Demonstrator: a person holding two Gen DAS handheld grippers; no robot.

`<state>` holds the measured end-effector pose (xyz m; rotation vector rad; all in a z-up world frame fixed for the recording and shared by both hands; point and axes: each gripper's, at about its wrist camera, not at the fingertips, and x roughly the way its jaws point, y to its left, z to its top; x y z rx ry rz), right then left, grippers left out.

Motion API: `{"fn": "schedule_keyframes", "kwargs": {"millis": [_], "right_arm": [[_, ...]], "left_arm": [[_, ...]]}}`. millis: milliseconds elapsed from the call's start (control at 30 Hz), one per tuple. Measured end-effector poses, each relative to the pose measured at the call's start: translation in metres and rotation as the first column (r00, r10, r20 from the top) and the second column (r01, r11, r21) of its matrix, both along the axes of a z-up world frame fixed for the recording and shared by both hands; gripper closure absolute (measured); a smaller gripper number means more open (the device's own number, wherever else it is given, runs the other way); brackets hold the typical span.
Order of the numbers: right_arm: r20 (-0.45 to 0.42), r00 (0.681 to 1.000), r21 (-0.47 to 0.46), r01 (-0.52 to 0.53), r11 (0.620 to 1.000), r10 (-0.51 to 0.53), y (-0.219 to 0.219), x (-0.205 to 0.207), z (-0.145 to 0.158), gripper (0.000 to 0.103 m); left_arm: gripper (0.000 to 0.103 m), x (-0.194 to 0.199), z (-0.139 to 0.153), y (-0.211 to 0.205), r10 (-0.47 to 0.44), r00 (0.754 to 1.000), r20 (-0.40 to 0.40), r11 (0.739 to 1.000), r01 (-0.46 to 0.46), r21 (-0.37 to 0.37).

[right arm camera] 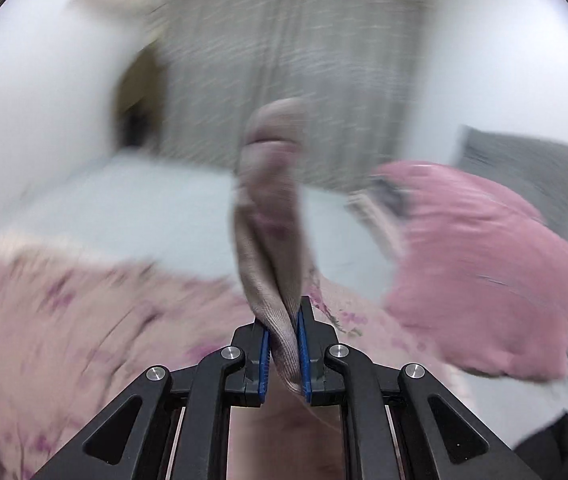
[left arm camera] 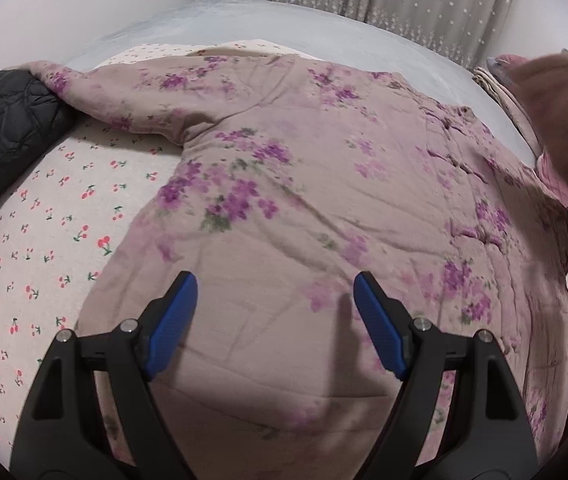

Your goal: Fold large clothes

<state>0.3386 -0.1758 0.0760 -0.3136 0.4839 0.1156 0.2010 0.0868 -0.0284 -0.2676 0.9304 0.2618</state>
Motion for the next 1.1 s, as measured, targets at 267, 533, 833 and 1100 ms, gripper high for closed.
{"fn": "schedule_keyframes", "kwargs": {"millis": [267,533,833,1100], "right_arm": [[-0.181,0.981,-0.081,-0.092,0.992,0.076,0.093,0.001,-0.103,0.091],[-0.106,0.989,0.096,-0.09,0.991,0.1,0.102,-0.009,-0.078,0.091],[-0.138,0.98,0.138,-0.122,0.983,0.141,0.149,-0.006,-0.082,0.091],[-0.217,0.966,0.163,-0.107,0.981,0.142,0.152,0.004,-0.098,0.086]], "left_arm": [[0.022,0.002,-0.001,0.019,0.044,0.999,-0.004,0.998,-0.044,-0.042],[0.022,0.001,0.003,0.021,0.038,0.999,0.006,0.998,-0.038,-0.055],[0.022,0.0,0.004,0.034,0.069,0.998,0.003,0.994,-0.069,-0.086],[0.022,0.0,0.002,0.046,0.092,0.996,-0.002,0.989,-0.092,-0.116]]}}
